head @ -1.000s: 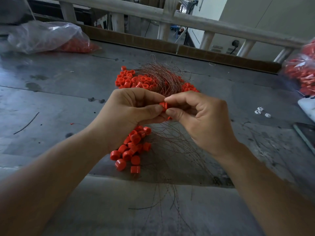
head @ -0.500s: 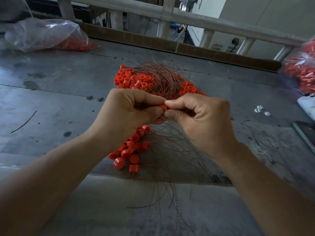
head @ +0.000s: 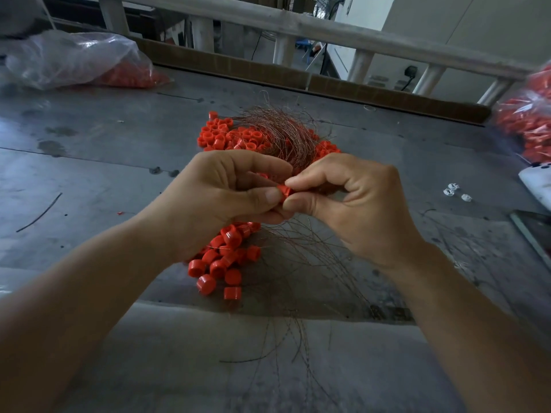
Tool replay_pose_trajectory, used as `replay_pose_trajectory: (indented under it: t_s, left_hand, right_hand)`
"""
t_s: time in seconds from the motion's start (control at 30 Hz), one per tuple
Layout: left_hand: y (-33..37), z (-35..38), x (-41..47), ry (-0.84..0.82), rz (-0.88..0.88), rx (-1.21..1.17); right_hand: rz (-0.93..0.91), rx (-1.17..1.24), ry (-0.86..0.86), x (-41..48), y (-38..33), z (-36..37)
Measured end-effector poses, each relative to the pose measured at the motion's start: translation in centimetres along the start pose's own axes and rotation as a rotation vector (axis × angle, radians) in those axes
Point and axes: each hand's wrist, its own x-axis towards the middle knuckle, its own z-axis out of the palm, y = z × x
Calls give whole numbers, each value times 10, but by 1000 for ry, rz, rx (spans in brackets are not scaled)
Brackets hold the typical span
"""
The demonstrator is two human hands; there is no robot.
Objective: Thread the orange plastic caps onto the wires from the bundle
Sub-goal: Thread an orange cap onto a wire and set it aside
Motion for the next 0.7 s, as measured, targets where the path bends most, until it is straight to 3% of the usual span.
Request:
replay_pose_trajectory:
  t_s: [0.23,0.37,0.53,0.7]
  left_hand:
    - [3,0,-3,-77,-74,-13]
    - [3,4,-5,-69,-38,-1]
    - [4,14,-8,21,96,348]
    - [4,18,-12,39,125,313]
  right_hand:
    - [44,-49,-255,2,-1,-5]
    - [22,-133,-218,2,-3,-3]
    - [49,-214,-234,0,-5,2]
    - [49,-193,-213,-2,-10,4]
